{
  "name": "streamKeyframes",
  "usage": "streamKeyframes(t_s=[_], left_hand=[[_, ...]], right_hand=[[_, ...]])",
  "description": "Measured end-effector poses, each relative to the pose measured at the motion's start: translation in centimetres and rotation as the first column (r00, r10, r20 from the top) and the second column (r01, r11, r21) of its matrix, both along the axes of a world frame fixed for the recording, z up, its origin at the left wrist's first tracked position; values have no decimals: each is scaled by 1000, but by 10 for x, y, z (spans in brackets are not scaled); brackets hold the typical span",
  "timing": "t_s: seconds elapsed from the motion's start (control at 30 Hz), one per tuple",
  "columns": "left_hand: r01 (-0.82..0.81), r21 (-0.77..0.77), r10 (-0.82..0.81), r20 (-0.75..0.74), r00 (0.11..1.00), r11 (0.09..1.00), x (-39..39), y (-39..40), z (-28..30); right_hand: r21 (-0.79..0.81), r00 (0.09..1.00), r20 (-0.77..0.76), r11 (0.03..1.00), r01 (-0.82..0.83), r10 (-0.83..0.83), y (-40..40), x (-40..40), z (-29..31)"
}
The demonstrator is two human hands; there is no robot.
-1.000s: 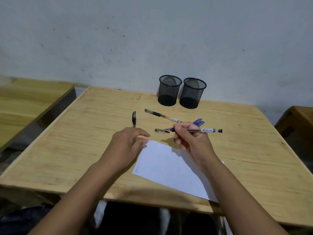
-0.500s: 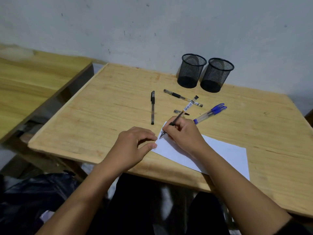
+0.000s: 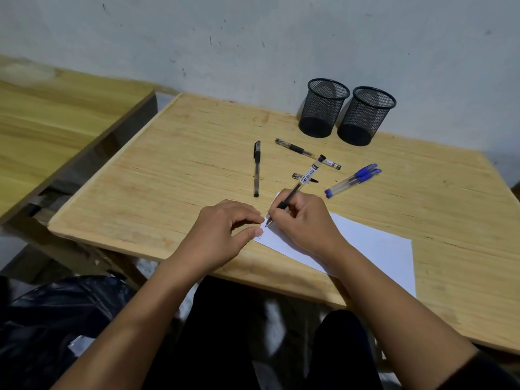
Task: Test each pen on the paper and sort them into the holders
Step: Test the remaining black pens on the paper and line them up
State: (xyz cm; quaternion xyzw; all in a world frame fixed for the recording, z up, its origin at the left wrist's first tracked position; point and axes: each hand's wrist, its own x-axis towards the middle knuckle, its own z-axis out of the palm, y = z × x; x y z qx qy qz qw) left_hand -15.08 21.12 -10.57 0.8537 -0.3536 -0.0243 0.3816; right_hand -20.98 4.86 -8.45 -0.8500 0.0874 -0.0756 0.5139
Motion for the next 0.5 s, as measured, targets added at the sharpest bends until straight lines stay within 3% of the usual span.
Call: streamKeyframes(t_s=[0.5], left_hand=[[-3, -4, 3, 1, 1000, 1000, -1, -1, 0]], right_hand=[[-22, 998, 48, 999, 31, -30, 0, 2, -3]])
